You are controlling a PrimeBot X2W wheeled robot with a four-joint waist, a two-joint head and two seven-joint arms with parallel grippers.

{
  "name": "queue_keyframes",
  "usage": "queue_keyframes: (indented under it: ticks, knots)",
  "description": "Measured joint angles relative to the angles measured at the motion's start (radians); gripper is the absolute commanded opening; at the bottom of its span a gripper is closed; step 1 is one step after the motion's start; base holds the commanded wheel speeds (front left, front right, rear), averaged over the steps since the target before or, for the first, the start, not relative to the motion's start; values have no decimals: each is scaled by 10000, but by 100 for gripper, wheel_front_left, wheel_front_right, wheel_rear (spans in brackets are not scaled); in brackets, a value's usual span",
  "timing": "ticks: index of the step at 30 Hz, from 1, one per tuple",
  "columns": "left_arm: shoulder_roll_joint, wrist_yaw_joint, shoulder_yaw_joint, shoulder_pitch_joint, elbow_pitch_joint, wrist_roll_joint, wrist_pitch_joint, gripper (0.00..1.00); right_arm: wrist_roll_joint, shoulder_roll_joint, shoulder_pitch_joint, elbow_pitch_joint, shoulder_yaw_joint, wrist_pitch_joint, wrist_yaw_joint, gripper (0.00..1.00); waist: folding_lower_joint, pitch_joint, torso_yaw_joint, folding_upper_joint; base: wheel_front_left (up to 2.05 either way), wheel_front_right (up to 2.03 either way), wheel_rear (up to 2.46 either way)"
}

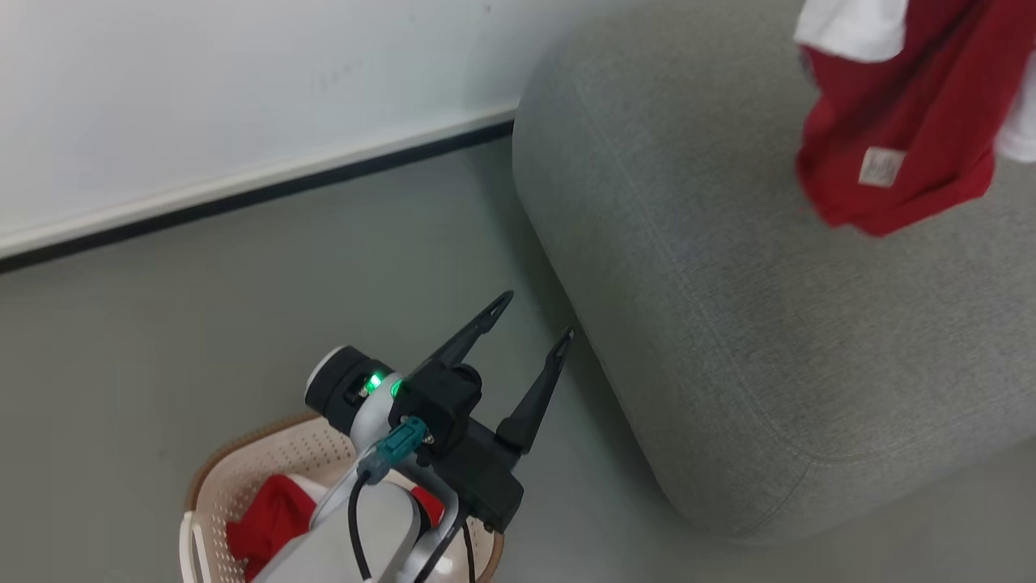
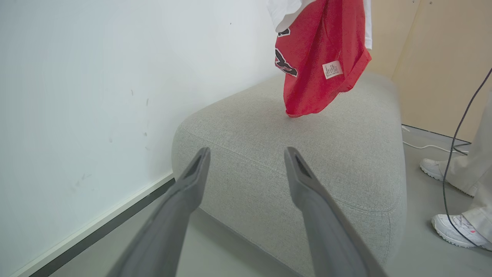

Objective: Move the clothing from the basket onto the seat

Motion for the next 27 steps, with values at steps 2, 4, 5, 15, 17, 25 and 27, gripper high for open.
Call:
queue_keyframes:
  ticks: [2, 4, 5, 15, 17, 25, 27]
  knots:
    - [79, 0, -19, -174, -157, 98, 121, 100, 33, -105, -311, 184, -136, 29, -71, 0, 0, 291, 77, 0, 0, 0, 0]
    - [184, -2, -33, -363, -328, 188, 234, 100, 46, -217, -621, 407, -276, 29, -75, 0, 0, 586, 145, 0, 0, 0, 0]
    - [234, -2, -33, -453, -408, 226, 297, 100, 46, -263, -767, 516, -320, 27, -77, 0, 0, 732, 175, 0, 0, 0, 0]
    - [662, -2, 15, -1281, -1220, 709, 848, 100, 148, -376, -1424, 1168, -736, -27, -382, 0, 0, 2236, 301, 1, 0, 0, 0]
    - [748, -2, 31, -1435, -1279, 732, 932, 100, 314, -272, -1421, 1384, -805, -42, -407, 0, 0, 2531, 290, 1, 0, 0, 0]
    - [911, -6, 94, -1760, -1294, 859, 1164, 100, 485, 951, -572, 2414, -614, -174, -364, 0, 0, 3659, 229, 1, 0, 0, 0]
    - [918, -6, 104, -1787, -1271, 859, 1164, 100, 485, 1160, -167, 2656, -541, -198, -336, 0, 0, 3815, 233, 1, 0, 0, 0]
